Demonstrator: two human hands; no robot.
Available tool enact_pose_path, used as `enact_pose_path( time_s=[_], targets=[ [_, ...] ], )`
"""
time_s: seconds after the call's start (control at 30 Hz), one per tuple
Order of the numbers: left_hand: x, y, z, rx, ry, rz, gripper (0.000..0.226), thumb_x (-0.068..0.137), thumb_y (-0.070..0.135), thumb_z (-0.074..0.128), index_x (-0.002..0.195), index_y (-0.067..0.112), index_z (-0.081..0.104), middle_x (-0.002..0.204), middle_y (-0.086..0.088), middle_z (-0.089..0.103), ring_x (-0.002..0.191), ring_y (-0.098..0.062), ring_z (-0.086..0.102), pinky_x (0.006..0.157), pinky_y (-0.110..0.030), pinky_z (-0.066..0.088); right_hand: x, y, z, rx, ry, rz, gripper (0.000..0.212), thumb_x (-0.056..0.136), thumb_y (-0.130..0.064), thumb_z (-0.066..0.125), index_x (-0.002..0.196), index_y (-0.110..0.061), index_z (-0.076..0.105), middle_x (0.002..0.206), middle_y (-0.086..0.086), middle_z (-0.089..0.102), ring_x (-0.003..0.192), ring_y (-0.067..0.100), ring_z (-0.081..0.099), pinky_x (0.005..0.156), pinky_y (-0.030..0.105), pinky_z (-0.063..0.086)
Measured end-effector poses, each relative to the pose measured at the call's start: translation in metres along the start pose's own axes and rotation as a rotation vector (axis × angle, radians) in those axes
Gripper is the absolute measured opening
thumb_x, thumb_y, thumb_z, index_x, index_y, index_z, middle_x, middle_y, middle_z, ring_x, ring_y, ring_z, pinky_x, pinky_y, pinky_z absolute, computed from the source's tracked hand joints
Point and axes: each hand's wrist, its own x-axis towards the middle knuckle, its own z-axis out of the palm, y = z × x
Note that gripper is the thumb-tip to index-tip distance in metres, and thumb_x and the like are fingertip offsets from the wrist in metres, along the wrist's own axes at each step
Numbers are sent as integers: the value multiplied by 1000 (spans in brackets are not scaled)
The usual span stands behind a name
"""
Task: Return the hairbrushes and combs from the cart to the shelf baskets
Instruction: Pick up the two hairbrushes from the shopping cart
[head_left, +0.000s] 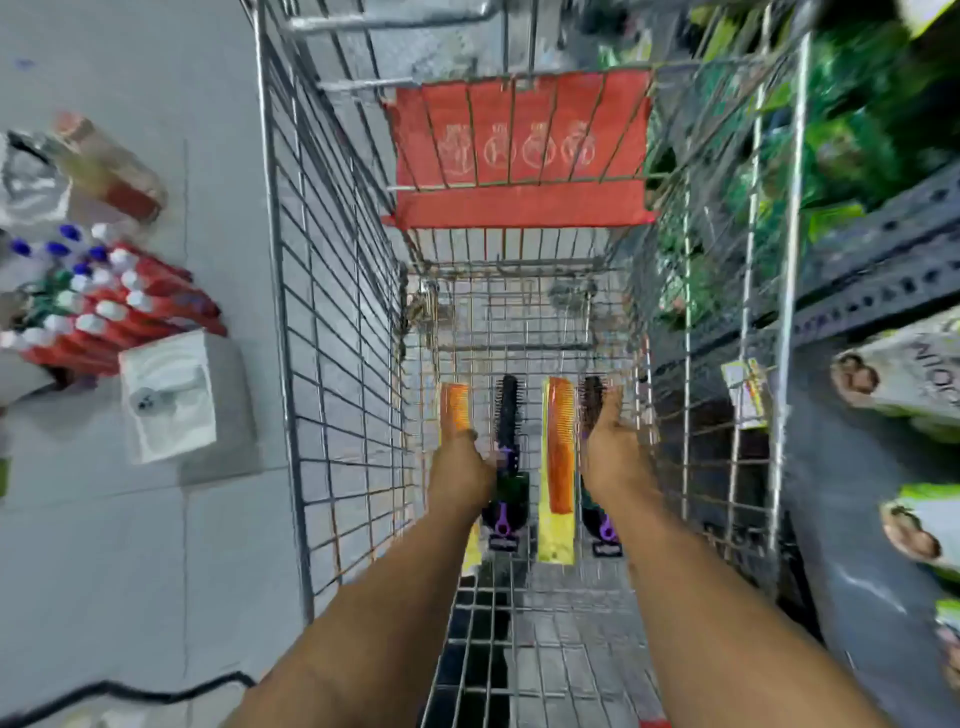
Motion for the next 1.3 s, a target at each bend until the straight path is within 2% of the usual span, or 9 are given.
enact_pose_path(
  time_s=[0.1, 0.17, 0.4, 0.53, 0.63, 0.73, 0.97, 1.13, 1.3],
  targets=[
    [8, 1, 15, -92, -3, -95, 67, 80, 33, 76, 135, 6, 49, 122, -14, 65, 108, -30, 62, 84, -34, 49, 10, 9, 16, 79, 2, 110, 63, 99, -15, 32, 151, -8, -1, 118, 26, 59, 96, 38, 61, 81, 47, 51],
    [13, 2, 24, -117, 10, -128, 75, 77, 35, 79, 138, 7, 44, 119, -15, 64, 109, -31, 61, 87, -38, 50, 15, 11, 26, -3, 8, 115, 69, 96, -8, 34, 151, -9, -9, 107, 24, 63, 87, 37, 64, 76, 48, 54],
    [20, 2, 32, -72, 14, -125, 62, 80, 34, 76, 130, 10, 49, 108, -8, 69, 94, -26, 65, 69, -32, 46, 25, 13, 51, -143, 4, 135, 78, 90, 1, 43, 150, -9, -6, 108, 24, 59, 83, 34, 63, 69, 47, 57],
    [17, 1, 28, -115, 37, -147, 64, 79, 32, 76, 134, 12, 50, 116, -8, 70, 104, -26, 65, 83, -37, 50, 24, 13, 49, -148, 47, 151, 77, 88, 3, 48, 150, -6, 3, 110, 25, 58, 82, 33, 63, 67, 45, 57],
    [13, 0, 26, -164, 44, -161, 67, 79, 30, 77, 138, 14, 49, 121, -8, 69, 110, -26, 63, 91, -37, 48, 23, 12, 43, -75, 49, 215, 65, 89, -2, 51, 145, -4, 19, 111, 26, 57, 87, 37, 64, 70, 47, 58],
    [10, -1, 23, -189, 41, -131, 65, 80, 30, 77, 137, 14, 51, 120, -9, 70, 108, -25, 64, 90, -34, 48, 20, 10, 36, -27, 61, 255, 40, 89, -6, 57, 125, -1, 42, 108, 24, 59, 86, 37, 65, 69, 45, 58],
    [-12, 16, 3, -272, 78, -33, 59, 78, 25, 78, 130, 7, 58, 115, -13, 71, 99, -25, 68, 79, -25, 46, -1, 0, 11, 6, 153, 213, 19, 89, -12, 61, 106, -4, 56, 92, 13, 65, 72, 27, 65, 52, 33, 53],
    [-45, 28, -27, -304, 142, 21, 60, 74, 31, 81, 125, 7, 62, 110, -15, 72, 105, -29, 65, 92, -36, 50, -39, -12, -36, 161, 223, 189, 42, 86, -16, 67, 120, -4, 45, 97, 15, 67, 78, 31, 64, 56, 32, 43],
    [-77, 50, -65, -297, 185, 100, 62, 69, 30, 85, 121, 2, 64, 118, -16, 70, 107, -29, 65, 87, -32, 49, -85, -29, -84, 297, 284, 71, 49, 81, -25, 71, 116, -7, 42, 97, 13, 63, 81, 34, 65, 68, 42, 56]
  ],
)
